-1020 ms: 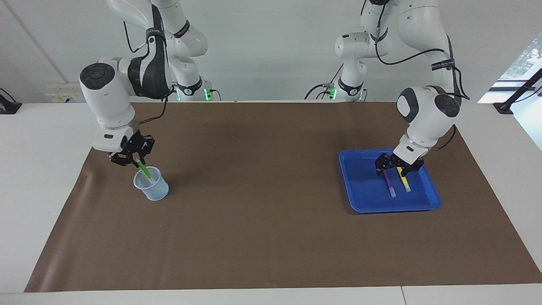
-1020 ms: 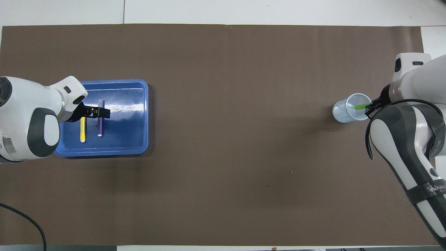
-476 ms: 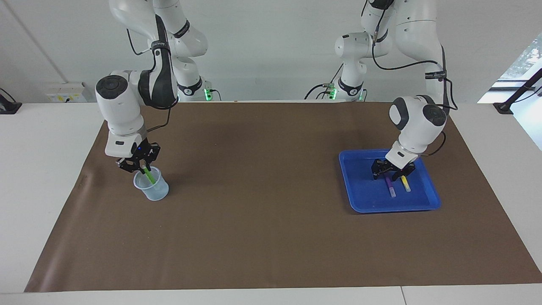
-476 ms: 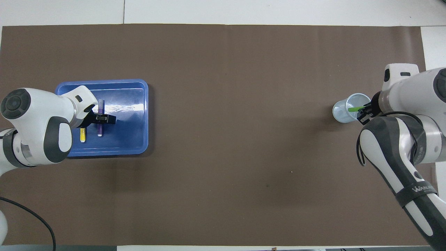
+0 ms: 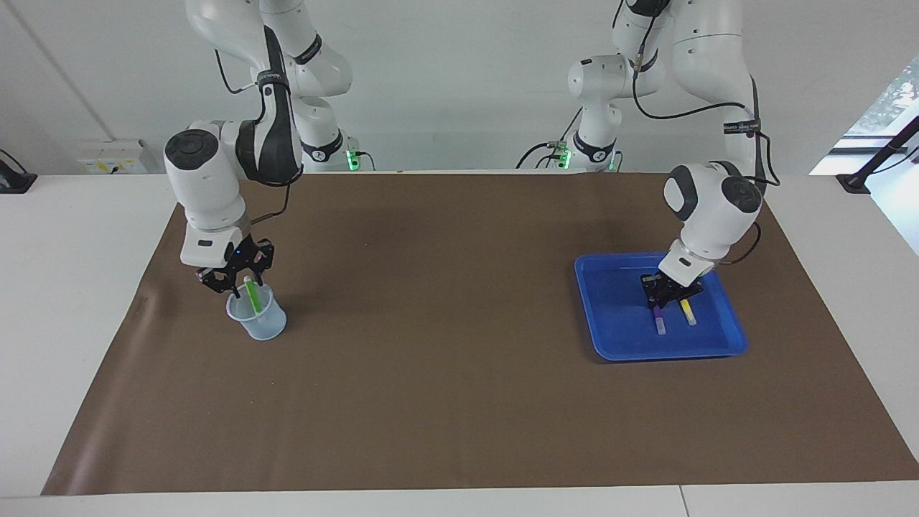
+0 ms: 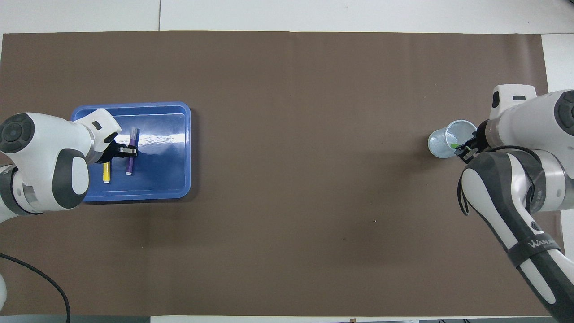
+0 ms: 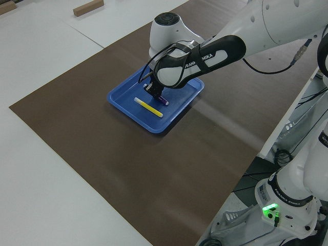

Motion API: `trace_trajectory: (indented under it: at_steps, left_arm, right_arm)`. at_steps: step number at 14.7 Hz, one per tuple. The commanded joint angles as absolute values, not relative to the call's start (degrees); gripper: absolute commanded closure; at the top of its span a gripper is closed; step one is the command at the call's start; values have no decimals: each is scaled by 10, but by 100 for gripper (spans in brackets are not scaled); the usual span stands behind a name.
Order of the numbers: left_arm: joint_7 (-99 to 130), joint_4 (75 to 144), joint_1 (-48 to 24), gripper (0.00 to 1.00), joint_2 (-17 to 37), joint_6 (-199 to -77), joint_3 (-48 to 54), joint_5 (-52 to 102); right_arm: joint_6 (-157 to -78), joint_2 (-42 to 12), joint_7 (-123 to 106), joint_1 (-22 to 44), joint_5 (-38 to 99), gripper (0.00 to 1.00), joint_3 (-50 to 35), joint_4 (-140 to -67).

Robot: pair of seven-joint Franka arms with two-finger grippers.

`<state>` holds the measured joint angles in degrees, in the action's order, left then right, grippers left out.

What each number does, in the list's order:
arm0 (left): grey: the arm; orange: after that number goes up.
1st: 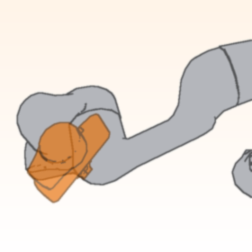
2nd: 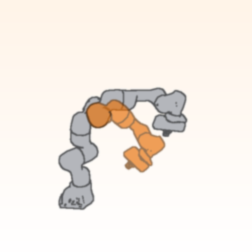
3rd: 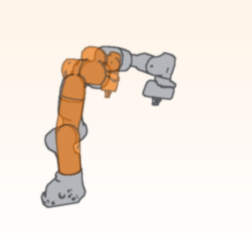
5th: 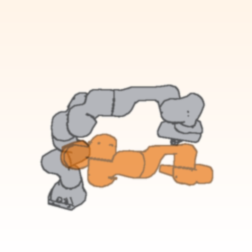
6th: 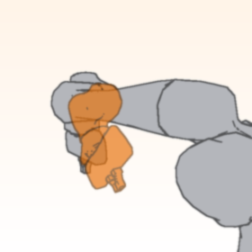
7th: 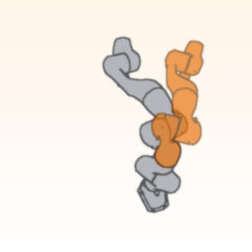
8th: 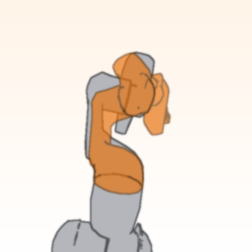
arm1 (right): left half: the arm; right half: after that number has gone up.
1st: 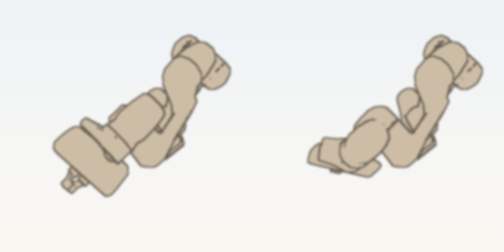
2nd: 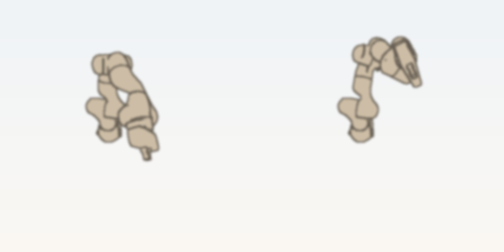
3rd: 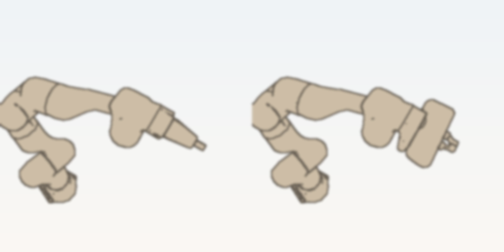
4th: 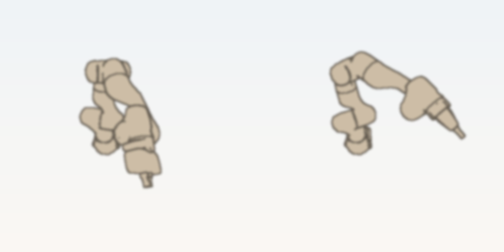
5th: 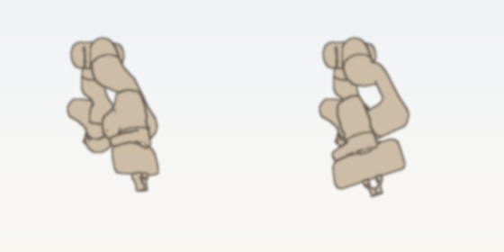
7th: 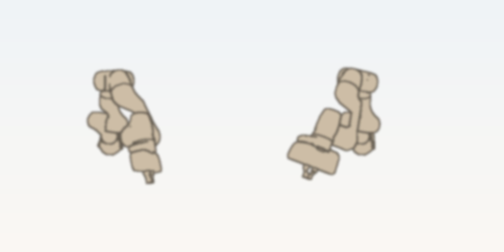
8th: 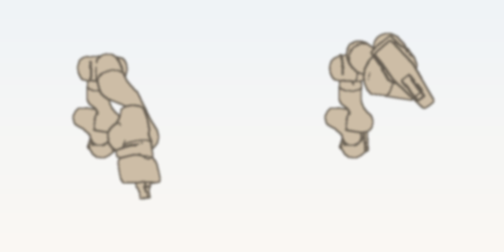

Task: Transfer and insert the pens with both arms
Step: 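Lift the purple pen toward the right gripper while the right gripper approaches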

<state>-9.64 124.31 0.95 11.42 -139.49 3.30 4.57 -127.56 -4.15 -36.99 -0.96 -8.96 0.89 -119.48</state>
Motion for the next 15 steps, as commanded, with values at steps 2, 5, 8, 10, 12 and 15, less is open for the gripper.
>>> trace_trajectory:
  at_steps: [2,5,8,10,12,15]
  left_arm:
    - [-6,1210,4,100,60,-1290,37,38]
    - [125,1186,-30,100,20,-1223,41,41]
    - [301,1153,-91,100,16,-1209,41,44]
    - [424,1143,-138,100,17,-1208,41,45]
    - [553,1138,-170,100,19,-1222,42,47]
    - [657,1128,-216,100,27,-1282,41,134]
  right_arm:
    - [-1280,-33,-378,-17,-100,0,3,-1188]
    - [-1258,-40,-377,-12,-94,0,0,-1162]
    - [-1196,-59,-380,-4,-34,0,-3,-1106]
    - [-1171,-59,-377,-4,103,0,-3,-1102]
    - [-1116,-55,-347,-4,230,0,-2,-1097]
    - [-1073,-51,-215,-4,357,0,-2,-1099]
